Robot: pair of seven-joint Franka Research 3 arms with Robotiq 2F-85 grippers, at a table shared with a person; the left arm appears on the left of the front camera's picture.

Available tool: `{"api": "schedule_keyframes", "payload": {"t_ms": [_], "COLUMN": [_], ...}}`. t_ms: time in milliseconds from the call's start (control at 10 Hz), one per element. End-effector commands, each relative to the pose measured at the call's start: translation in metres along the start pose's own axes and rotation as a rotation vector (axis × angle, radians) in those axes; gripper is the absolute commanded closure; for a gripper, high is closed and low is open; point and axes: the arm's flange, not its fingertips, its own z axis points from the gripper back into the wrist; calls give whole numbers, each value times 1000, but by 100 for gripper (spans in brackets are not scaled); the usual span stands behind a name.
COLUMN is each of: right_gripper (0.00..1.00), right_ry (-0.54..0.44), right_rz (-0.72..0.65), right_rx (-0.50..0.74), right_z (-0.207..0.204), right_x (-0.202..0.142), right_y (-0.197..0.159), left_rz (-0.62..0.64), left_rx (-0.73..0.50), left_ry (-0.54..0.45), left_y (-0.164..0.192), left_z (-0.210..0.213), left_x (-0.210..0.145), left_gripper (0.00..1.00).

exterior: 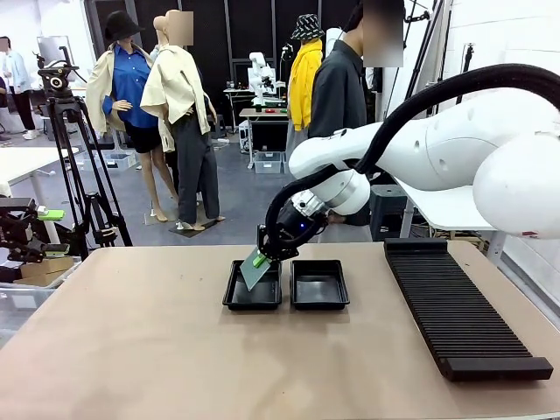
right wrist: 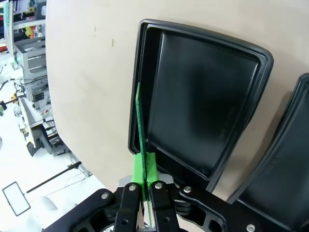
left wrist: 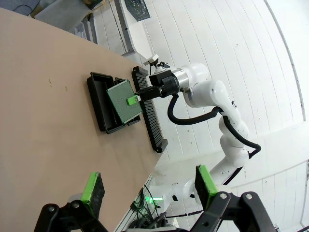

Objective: Inspect and transfer BCBs to ESD trays.
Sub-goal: Pick up the Blank PCB from the PCB Rack and place it in the left ESD tray.

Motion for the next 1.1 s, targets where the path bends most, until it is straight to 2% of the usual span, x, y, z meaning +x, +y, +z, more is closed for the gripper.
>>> {"api": "schedule_keyframes", "payload": {"t_ms": [0, 1000], "right_gripper": [100, 100], "right_ry": [18, 4], "right_rz": [-20, -2], "right_rx": [-12, 1], "right_z": [-2, -2], "right_x": [9, 2], "right_y": [3, -2], "left_rz": [14, 14], "left_rx": [7, 7], "left_ry": [-9, -9], "left_y": [-3, -3], "left_z": [2, 2], "left_x": [1, 1], "left_gripper": [0, 0]}}
